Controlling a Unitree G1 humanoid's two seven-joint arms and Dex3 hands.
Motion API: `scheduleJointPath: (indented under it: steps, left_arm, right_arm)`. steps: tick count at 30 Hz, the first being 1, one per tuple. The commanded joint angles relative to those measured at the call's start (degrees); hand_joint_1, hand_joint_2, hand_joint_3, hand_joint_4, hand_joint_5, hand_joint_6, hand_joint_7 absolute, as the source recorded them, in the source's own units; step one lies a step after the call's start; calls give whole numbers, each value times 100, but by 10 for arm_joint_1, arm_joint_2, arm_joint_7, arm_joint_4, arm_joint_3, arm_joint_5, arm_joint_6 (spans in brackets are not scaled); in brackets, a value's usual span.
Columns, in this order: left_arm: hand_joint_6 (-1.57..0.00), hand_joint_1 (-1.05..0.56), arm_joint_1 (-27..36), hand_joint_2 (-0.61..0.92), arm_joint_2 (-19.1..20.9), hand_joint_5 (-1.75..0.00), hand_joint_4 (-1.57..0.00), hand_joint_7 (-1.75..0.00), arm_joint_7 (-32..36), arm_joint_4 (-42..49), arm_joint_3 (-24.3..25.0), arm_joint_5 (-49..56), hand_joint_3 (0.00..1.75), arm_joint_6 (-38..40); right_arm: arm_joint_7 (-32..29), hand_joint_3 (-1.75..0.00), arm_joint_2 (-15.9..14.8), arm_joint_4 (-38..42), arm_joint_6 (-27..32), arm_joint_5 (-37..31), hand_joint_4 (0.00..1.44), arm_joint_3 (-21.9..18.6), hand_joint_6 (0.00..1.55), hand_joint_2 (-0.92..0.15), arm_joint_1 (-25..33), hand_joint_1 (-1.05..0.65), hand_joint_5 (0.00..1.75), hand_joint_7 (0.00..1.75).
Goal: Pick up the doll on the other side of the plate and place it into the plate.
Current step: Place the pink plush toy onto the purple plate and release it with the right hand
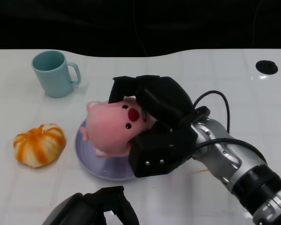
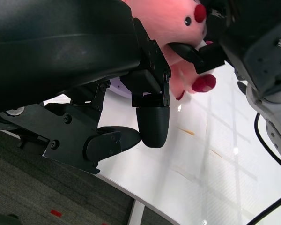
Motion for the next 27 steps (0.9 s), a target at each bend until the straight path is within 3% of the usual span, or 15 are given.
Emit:
scheduleJointPath:
  steps: [1, 4, 6, 7, 8, 10, 11, 14, 17, 27]
  left_arm:
    - [-67, -23, 0, 79, 4, -175, -67, -119, 9, 5, 0, 7, 70, -12]
    - [-67, -23, -1, 79, 3, -175, -66, -119, 9, 7, -1, 8, 69, -13]
    - [-67, -24, -1, 79, 3, -175, -66, -119, 8, 7, -1, 9, 69, -12]
    - [-67, -23, -2, 80, 3, -175, -67, -119, 8, 7, -1, 10, 69, -12]
    - [-66, -23, -2, 80, 3, -175, -67, -119, 8, 8, -1, 10, 69, -14]
    - [-66, -22, -2, 80, 3, -175, -67, -120, 7, 10, 1, 11, 69, -15]
    - [-66, -23, -3, 80, 3, -175, -67, -120, 6, 9, 1, 10, 69, -13]
    - [-65, -23, -3, 79, 3, -175, -68, -122, 4, 8, 2, 11, 69, -11]
    - [-65, -23, -5, 79, 4, -175, -67, -122, 3, 9, 4, 11, 68, -10]
    - [-65, -24, -11, 79, 1, -175, -67, -124, 5, 18, 4, 10, 68, -12]
  right_arm:
    - [-14, -136, 12, 28, -4, -1, 100, 8, 75, -26, -23, -23, 175, 175]
    - [-23, -132, 19, 52, -9, -1, 100, 13, 76, -26, -30, -22, 175, 169]
    - [-12, -102, 25, 61, -7, 7, 88, 10, 85, -41, -30, -24, 167, 108]
    - [-7, -78, 26, 64, -8, 10, 78, 9, 84, -51, -30, -26, 152, 67]
    - [2, -65, 25, 65, -7, 9, 67, 12, 81, -58, -31, -30, 133, 44]
    - [30, -43, 19, 60, 4, 1, 52, 22, 69, -73, -35, -38, 85, 15]
    - [49, -30, 16, 53, 13, -3, 33, 27, 49, -84, -36, -52, 60, 6]
    - [84, -22, 11, 38, 27, -4, 11, 33, 25, -91, -35, -71, 39, 1]
    - [117, -23, 4, 20, 39, -6, 1, 39, 15, -92, -33, -83, 33, 0]
    - [189, -26, -31, -59, 52, 7, 0, 33, 5, -92, -9, -94, 18, 0]
